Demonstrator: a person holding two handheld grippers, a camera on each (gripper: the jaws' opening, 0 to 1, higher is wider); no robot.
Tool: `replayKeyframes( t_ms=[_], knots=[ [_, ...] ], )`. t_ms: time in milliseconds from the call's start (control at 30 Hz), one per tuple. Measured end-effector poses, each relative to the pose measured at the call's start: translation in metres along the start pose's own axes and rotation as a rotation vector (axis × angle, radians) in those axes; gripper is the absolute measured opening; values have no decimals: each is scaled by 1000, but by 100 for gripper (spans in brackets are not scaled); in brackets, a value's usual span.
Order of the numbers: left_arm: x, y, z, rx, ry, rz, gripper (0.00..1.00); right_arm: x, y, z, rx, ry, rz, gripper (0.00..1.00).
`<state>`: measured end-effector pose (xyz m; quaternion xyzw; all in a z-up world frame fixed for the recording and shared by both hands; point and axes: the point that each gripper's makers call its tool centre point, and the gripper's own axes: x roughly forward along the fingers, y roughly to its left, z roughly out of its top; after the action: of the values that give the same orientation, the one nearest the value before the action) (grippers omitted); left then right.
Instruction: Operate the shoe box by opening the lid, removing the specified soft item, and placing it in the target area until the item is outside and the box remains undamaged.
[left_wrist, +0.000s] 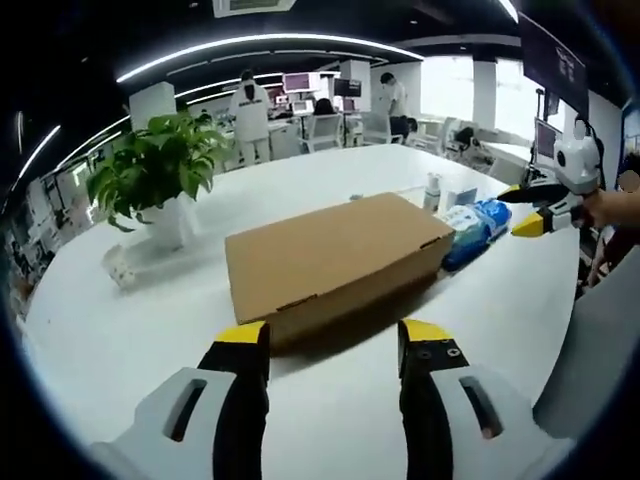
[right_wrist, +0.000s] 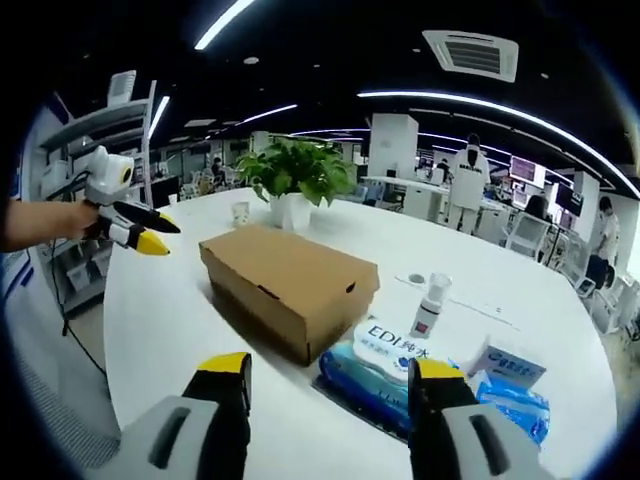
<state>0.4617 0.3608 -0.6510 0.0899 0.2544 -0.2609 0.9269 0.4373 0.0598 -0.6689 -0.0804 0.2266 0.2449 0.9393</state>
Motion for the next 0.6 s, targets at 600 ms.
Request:
replayKeyframes(
  t_ms=[600],
  knots=[
    [-63,-66,-10,-41,-86,-40,67,-112,-27,-37,35,-18,-135,89]
  ],
)
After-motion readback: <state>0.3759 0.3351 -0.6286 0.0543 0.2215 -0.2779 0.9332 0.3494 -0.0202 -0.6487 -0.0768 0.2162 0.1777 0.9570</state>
